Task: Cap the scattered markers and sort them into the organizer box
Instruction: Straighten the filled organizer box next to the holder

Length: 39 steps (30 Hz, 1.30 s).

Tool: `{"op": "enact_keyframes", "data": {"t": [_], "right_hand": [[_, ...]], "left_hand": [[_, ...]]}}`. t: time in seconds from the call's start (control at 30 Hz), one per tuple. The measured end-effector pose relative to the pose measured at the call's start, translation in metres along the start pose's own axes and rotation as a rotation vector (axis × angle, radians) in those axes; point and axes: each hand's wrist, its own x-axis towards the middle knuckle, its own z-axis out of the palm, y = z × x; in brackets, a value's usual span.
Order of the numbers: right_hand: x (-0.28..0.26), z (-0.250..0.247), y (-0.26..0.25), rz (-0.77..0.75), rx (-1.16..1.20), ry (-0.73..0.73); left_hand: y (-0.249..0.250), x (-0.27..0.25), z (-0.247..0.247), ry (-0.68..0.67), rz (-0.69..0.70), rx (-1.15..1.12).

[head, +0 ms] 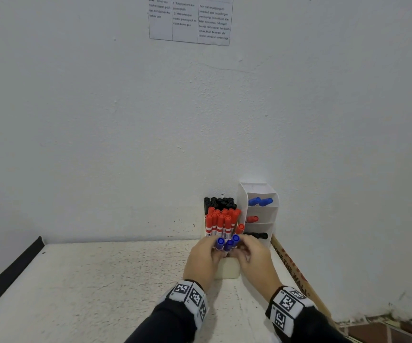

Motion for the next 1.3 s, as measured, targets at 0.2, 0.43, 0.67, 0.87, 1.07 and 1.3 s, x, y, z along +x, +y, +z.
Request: {"op": "enact_keyframes", "data": {"t": [0.2,0.43,0.67,0.87,1.07,1.3], "right_hand": [[0.001,0.008,0.000,0.123,-0.066,0.140],[0.005,0.014,-0.005,0.215,0.054,0.096],[0.025,0.016,-0.008,0.315,0.148,-0.075],[0.036,0.020,-0.005,0.334,0.140,-0.085],[0.036,0.025,-0.004,0.303,0.117,-0.095],[0.035,0.025,-0.005,0.284,0.068,0.021]], "left_hand": [[-0.003,0.001,-0.005,-0.009,-0.139,-0.063],[-0.003,0.004,-0.007,-0.015,-0.108,0.031],[-0.009,0.012,-0.011,-0.044,-0.090,-0.027],[-0.011,0.015,-0.008,-0.069,-0.043,-0.156],[-0.015,0.015,-0.006,-0.052,-0.092,-0.174],[-0.015,0.015,-0.009,-0.049,-0.083,-0.170]]}}
